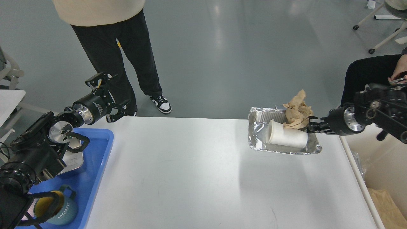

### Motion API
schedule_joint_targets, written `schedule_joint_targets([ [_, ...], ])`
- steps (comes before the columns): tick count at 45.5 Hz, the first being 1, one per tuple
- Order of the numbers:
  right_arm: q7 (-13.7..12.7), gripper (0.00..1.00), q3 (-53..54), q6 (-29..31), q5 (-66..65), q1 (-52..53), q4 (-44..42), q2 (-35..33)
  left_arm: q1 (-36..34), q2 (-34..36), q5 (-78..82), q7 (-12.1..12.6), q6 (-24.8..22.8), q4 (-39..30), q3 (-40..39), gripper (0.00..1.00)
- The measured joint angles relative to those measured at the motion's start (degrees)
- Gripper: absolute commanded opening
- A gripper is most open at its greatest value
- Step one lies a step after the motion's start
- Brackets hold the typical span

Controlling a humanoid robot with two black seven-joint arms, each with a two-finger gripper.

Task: Tidy desktop
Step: 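Carry the loaded foil tray with the right gripper into the white bin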

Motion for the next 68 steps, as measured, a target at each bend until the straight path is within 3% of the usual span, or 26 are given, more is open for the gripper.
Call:
schedule_joint_targets([
  [18, -0.1, 0.00, 1.1, -0.7, 0.7, -3.6, -4.7, -15.8, 1.8, -0.7, -0.1, -1.7, -0.7, 0.0, 0.2, 0.96],
  [33, -0.1, 0.00, 1.6, -5.9, 13.7, -11.7, -18.4, -18.0, 2.2, -1.2, -0.1, -1.8, -0.8, -0.3, 0.2, 0.96],
  [42, -0.1, 0.00, 1.5, -11.6, 24.8, -18.5, -29.2, -13.8, 2.6, -2.0, -0.1, -3.2, -0.8, -0.3, 0.3, 0.96],
  [53, 0.1, 0.00, 1.6, -17.9, 32.0, -21.6, -45.7, 0.6, 4.1, -3.2, 0.0, -4.0, -0.8, -0.3, 0.4, 0.96],
  [64, -0.9, 0.00, 1.5, -27.2, 36.5, -24.0, -48.6, 8.6, 5.9, -2.8, 0.0, -4.7, -0.8, -0.4, 0.3, 0.96],
  [65, -1.0, 0.18, 1.4, -27.9, 37.1, -24.2, -48.7, 9.0, 6.1, -2.8, 0.0, -4.7, -0.8, -0.4, 0.3, 0.96],
  [66, -1.1, 0.52, 1.4, -28.4, 37.5, -24.4, -48.7, 9.2, 6.2, -2.7, 0.0, -4.7, -0.8, -0.4, 0.3, 0.96],
  [67, -1.1, 0.79, 1.4, -28.8, 37.9, -24.6, -48.7, 9.4, 6.3, -2.7, 0.0, -4.7, -0.8, -0.5, 0.3, 0.96],
  [68, -1.2, 0.83, 1.4, -29.1, 38.3, -24.8, -48.7, 9.6, 6.4, -2.7, 0.0, -4.7, -0.8, -0.5, 0.3, 0.96],
])
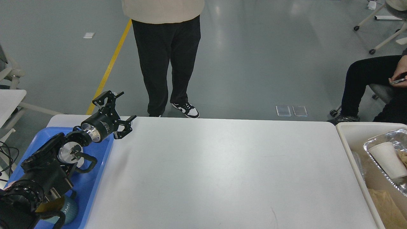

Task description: Tidy desktop

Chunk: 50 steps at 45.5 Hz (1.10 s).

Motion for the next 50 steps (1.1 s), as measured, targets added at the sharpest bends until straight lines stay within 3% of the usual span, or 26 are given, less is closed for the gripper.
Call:
schedule_joint_targets([
  [1, 0.0, 0.86, 0.0, -0.3, 0.4, -0.2, 0.0, 0.2, 0.1, 0.0, 0.0, 0.0, 0.0, 0.0, 0.0, 0.96],
  [2, 0.0, 1.00, 0.0, -0.5, 0.7, -0.4, 0.0, 0.2, 0.2, 0.0, 0.0, 0.0, 0.0, 0.0, 0.0, 0.96],
  [22, 1.1, 1.00, 1.0, -0.7, 4.0, -1.0, 0.4, 0.5, 1.1, -0.1, 0.0, -0.5, 0.0, -0.2, 0.0, 0.96],
  [29, 5.9, 1.00, 11.5, 4.9, 7.6, 9.6, 3.4, -0.6, 1.6, 0.0, 0.3, -0.5, 0.0, -0.2, 0.0, 0.96],
  [35, 11.4, 1.00, 29.9, 14.5, 12.4, 15.5, 6.7, 0.6, 1.8, 0.0, 0.5, -0.5, 0.1, -0.2, 0.1, 0.96],
  [45, 19.6, 1.00, 45.0, 26.8, 13.7, 12.4, 10.0, 11.0, 2.5, 0.3, 0.6, -0.5, 0.5, -0.2, 0.1, 0.96],
  [50, 21.8, 1.00, 46.1, 29.2, 13.7, 8.9, 10.0, 13.8, 2.7, 0.5, 0.6, -0.5, 0.7, -0.2, 0.1, 0.96],
])
